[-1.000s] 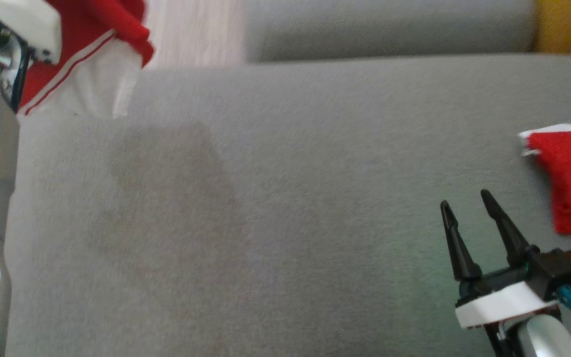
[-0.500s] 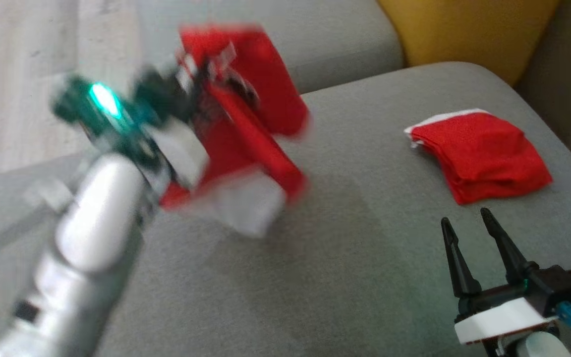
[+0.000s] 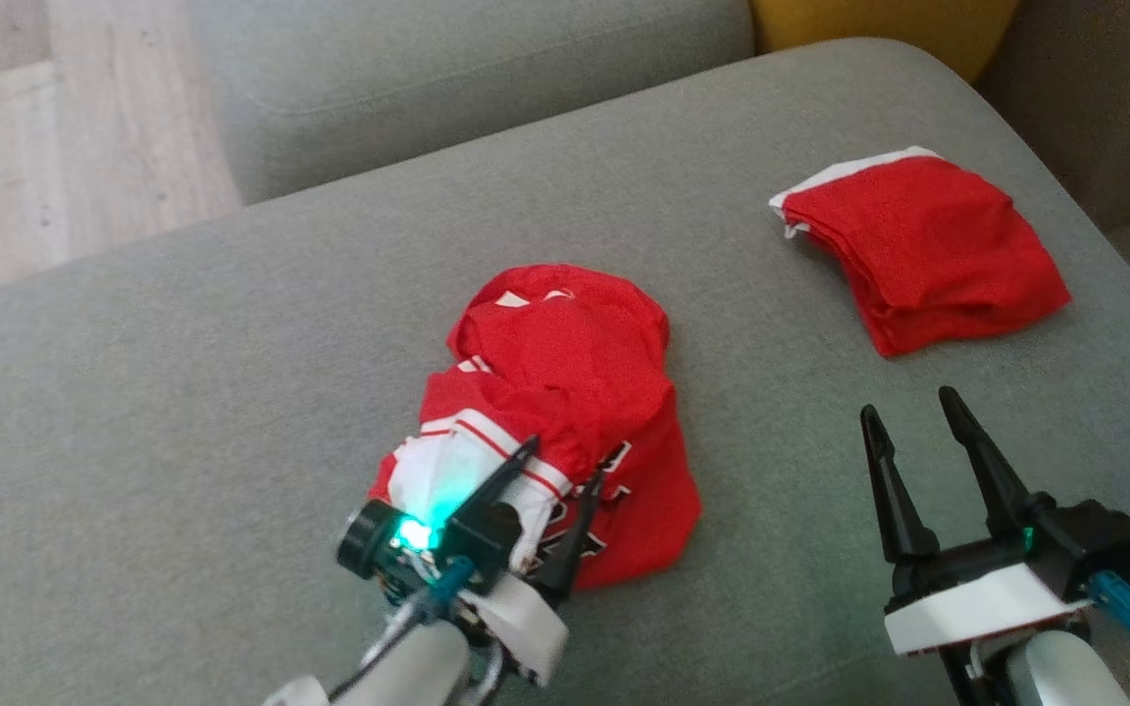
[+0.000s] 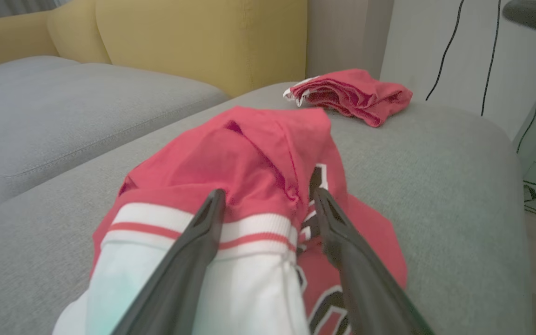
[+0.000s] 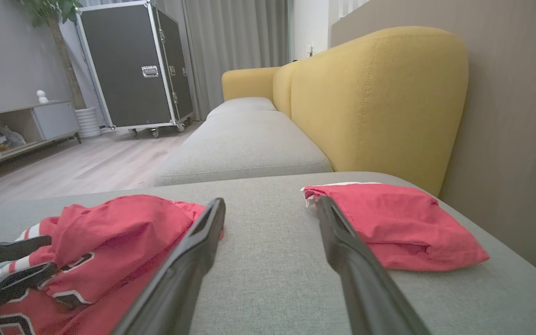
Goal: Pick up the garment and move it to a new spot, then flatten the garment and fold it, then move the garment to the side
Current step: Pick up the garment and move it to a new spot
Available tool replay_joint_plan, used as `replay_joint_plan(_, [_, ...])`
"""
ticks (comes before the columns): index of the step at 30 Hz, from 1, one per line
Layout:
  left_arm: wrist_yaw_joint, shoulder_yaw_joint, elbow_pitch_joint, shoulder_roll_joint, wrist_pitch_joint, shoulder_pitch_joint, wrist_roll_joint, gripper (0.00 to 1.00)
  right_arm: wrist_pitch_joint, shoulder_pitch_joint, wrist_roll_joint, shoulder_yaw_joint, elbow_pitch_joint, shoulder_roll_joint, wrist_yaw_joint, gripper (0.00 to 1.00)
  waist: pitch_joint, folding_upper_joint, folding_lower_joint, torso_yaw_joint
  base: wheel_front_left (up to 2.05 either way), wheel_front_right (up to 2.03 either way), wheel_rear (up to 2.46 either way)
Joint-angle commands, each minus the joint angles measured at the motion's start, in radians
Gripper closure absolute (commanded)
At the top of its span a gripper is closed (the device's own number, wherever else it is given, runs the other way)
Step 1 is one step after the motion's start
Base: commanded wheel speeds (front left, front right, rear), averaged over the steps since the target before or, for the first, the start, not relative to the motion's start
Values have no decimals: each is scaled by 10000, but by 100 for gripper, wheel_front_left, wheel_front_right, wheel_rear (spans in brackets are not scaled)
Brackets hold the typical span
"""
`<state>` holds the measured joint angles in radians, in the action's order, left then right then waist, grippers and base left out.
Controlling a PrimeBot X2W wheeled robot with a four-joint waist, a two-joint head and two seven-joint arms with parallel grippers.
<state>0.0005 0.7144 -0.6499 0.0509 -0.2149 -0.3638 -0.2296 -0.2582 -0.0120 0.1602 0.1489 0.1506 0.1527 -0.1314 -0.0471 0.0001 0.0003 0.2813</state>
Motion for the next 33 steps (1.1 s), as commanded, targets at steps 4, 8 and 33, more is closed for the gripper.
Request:
replay_joint_plan(4, [685,317,623,-3,-348,-43,-710,0,-36,52,74,60,-201,-94,7,0,416,-1,-3,-561,0,0,0])
replay_joint_plan(8, [1611,-4,864,9,-454,297,-667,0,-36,-226,61,-118,-161,-184,7,0,771,-1,-3,-1157,0,0,0])
replay_joint_plan(33, [2088,-4494,6413,642,-468,5769,1252,0,-36,-2037,-461,-974,-221,-901,7,0,2254,-1,-3,-3123,0,0,0])
